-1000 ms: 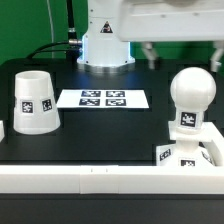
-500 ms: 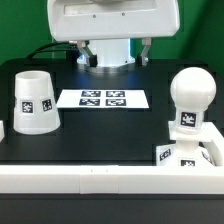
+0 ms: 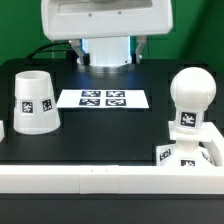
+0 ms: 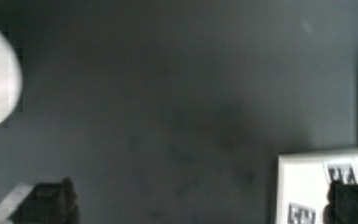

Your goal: Assemble lamp

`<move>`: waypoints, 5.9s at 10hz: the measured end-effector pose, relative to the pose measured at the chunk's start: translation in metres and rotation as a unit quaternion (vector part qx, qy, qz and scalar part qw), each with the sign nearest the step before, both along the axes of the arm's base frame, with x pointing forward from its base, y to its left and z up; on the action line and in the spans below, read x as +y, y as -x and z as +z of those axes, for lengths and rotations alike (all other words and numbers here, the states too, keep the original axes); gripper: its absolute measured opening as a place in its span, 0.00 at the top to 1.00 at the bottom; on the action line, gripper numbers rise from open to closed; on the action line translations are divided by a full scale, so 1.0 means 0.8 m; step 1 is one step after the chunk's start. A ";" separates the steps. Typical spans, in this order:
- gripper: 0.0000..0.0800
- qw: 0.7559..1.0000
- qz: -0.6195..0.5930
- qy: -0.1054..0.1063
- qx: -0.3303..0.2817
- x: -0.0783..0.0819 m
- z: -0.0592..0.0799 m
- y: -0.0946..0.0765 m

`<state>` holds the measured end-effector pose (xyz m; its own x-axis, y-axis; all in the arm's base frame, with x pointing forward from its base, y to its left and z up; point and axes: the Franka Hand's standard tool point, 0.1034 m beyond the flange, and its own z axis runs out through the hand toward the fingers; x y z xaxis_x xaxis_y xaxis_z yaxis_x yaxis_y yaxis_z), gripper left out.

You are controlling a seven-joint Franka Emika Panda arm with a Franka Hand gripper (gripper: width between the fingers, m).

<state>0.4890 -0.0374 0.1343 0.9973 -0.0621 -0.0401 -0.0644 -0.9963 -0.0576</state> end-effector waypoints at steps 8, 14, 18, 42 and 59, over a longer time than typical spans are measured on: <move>0.13 0.996 0.093 0.015 -0.002 -0.058 -0.001 0.038; 0.13 0.994 0.109 0.016 0.003 -0.099 -0.040 0.049; 0.13 0.994 0.111 0.017 0.012 -0.104 -0.066 0.054; 0.94 0.994 -0.009 -0.088 0.068 0.079 0.141 -0.137; 0.94 0.992 -0.054 -0.080 0.077 0.179 0.055 -0.191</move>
Offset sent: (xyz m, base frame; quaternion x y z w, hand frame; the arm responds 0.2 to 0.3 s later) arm 0.0000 0.0000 0.0000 0.0000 0.0000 0.0000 1.0000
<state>0.6422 0.1060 0.1783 0.9665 -0.1488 -0.2092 -0.1906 -0.9618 -0.1963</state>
